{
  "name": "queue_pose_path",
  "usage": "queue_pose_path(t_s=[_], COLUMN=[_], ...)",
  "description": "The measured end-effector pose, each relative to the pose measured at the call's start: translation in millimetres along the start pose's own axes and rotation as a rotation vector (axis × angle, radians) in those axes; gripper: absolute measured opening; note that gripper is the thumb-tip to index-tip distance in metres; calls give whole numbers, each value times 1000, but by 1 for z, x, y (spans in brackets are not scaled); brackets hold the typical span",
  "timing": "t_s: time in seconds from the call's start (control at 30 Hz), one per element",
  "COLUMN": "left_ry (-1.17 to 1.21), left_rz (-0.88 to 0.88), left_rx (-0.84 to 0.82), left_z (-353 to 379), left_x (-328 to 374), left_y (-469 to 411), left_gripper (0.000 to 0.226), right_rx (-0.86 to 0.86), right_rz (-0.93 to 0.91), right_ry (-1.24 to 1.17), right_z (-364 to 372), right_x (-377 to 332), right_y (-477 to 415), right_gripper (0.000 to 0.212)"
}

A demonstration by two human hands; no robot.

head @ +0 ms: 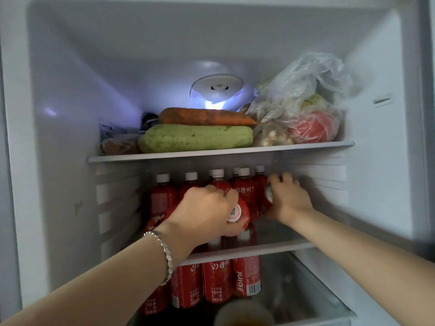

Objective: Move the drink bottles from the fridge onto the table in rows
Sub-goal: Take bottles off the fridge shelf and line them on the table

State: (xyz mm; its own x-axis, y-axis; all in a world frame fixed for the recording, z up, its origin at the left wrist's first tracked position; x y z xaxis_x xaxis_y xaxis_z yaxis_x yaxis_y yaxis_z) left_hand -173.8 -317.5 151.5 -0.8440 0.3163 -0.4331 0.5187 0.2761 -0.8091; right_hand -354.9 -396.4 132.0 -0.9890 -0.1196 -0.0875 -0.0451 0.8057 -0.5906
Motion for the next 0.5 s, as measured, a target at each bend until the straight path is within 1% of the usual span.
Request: queue_pose_path(t_s=[0.1,0.2,0.37,0.47,0.5], left_ry=[-29,-31,-30,0,21], left_rz=[83,82,-35,-141,-206], left_rx=[-21,-1,40,21,-19], left_z=[1,-9,-51,-83,-97], left_x=[4,2,0,4,6], left_y=[7,9,19,30,37], left_gripper=[42,43,44,43,43], right_rx=[70,153,282,295,280], right_rz=[-31,-89,-230,-290,-318], right_ry=[-1,29,39,-18,-41], right_z=[-5,-16,-48,-67,-74], right_x=[-8,-17,-36,-52,-58], right_y=[26,52,90,108,116], right_gripper=[75,71,70,71,72])
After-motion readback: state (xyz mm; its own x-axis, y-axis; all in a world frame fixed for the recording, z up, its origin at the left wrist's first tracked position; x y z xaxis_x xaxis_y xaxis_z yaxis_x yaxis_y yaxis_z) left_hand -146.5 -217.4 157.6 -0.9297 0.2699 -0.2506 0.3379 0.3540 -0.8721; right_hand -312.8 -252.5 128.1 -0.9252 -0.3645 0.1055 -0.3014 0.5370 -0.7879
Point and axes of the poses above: each hand's wrist, its own y-axis away from the middle knuckle, its own z-axis out of the palm, x = y × z, the point moved 3 cm from there along -y, towards the middle knuckle, and after that the axes turned 8 degrees about -z, right-handed, at the moved point
